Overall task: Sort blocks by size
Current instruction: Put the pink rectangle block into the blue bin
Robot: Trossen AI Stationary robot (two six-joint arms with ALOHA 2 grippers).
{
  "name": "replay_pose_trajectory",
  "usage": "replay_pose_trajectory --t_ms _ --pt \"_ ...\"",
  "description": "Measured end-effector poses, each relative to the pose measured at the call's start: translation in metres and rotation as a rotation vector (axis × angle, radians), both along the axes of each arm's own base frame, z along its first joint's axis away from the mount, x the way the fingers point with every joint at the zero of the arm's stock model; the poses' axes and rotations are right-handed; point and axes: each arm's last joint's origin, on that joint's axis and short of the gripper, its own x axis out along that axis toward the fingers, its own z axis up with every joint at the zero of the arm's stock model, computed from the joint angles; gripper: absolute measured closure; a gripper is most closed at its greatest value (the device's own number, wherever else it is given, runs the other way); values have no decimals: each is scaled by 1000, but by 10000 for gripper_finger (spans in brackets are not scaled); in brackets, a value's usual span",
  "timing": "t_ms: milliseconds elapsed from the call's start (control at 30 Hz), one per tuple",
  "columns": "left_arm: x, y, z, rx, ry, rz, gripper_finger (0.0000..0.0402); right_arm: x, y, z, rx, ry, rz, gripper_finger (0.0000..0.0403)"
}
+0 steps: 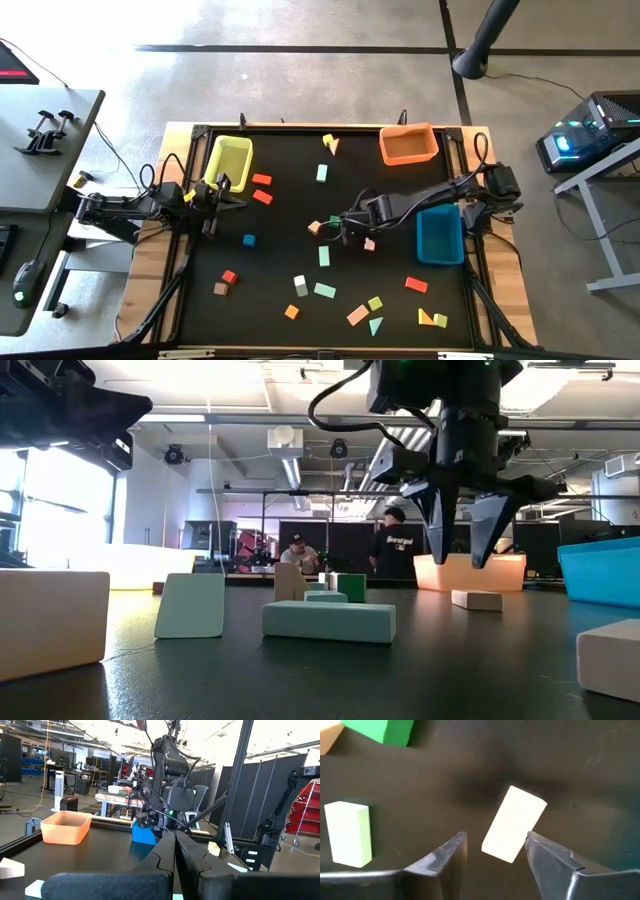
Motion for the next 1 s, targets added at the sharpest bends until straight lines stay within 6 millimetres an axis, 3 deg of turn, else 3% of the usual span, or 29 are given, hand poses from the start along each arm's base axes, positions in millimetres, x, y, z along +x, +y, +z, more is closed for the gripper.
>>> replay_pose_trajectory --t_ms 167,367,600,800,1000 --pt "0 0 0 0 0 0 401 -5 -1 -3 -52 59 -72 150" --pt "0 0 0 0 0 0 401 -1 -5 -25 -76 137 -90 148" --pt "0 0 0 -3 0 -1 401 10 -4 -48 -52 143 -89 184" --pt "0 0 -1 -34 16 -6 401 9 -5 -49 -68 163 -6 273" --pt "0 0 -1 -35 16 -6 401 -1 -5 -38 -65 216 106 278"
